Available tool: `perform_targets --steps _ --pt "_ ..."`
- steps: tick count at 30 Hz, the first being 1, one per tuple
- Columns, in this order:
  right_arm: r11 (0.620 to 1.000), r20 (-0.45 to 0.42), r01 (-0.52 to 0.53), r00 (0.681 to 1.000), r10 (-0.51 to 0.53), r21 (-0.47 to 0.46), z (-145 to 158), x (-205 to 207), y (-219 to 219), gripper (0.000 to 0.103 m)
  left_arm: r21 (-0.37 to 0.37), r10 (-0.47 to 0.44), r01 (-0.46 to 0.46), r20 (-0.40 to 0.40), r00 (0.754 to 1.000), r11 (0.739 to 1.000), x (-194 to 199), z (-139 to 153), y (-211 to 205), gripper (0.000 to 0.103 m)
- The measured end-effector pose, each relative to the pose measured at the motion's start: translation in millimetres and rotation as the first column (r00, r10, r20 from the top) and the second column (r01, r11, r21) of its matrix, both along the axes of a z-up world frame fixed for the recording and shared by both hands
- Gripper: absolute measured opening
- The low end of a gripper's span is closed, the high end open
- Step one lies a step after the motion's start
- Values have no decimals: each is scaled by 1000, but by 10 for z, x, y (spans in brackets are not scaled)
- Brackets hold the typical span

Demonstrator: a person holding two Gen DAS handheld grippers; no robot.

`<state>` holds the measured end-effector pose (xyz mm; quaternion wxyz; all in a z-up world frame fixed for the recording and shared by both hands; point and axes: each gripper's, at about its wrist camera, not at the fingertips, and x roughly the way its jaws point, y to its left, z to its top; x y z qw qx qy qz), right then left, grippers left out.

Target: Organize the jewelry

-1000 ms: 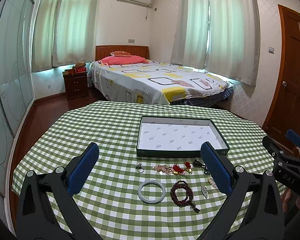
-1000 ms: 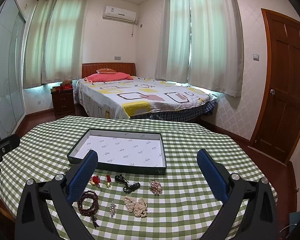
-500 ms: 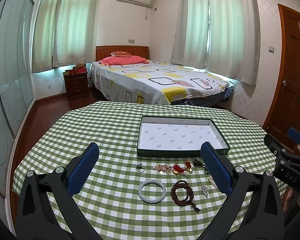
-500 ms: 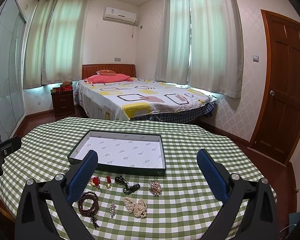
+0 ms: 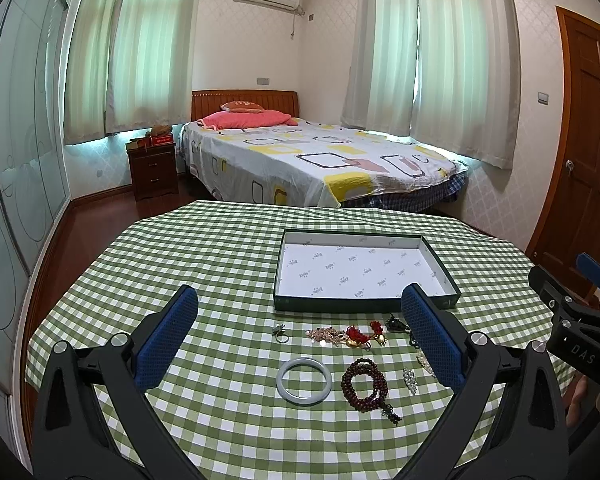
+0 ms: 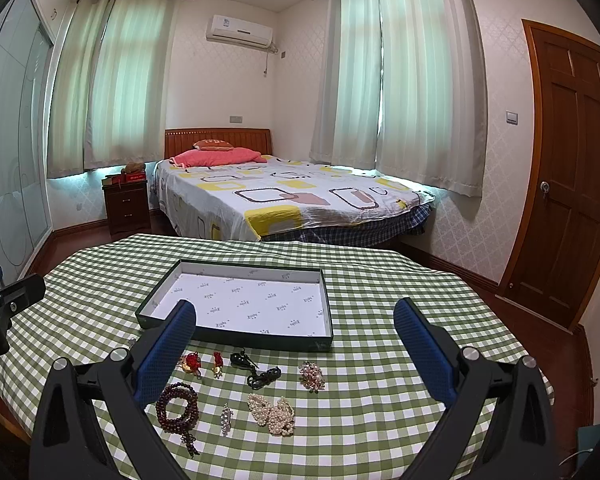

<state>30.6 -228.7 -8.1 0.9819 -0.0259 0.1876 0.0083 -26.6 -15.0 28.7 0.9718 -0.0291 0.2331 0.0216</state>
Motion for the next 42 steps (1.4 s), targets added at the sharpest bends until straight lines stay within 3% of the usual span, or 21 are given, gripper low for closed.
perform_targets --steps 33,42 --pt "1000 6 -1 1000 1 4 -30 -5 11 97 1 -1 1 -4 1000 1000 -7 -34 -10 99" --pt "1000 -3 -4 1000 4 8 -96 36 -12 97 -1 -11 11 -18 1000 1000 58 -182 -12 99"
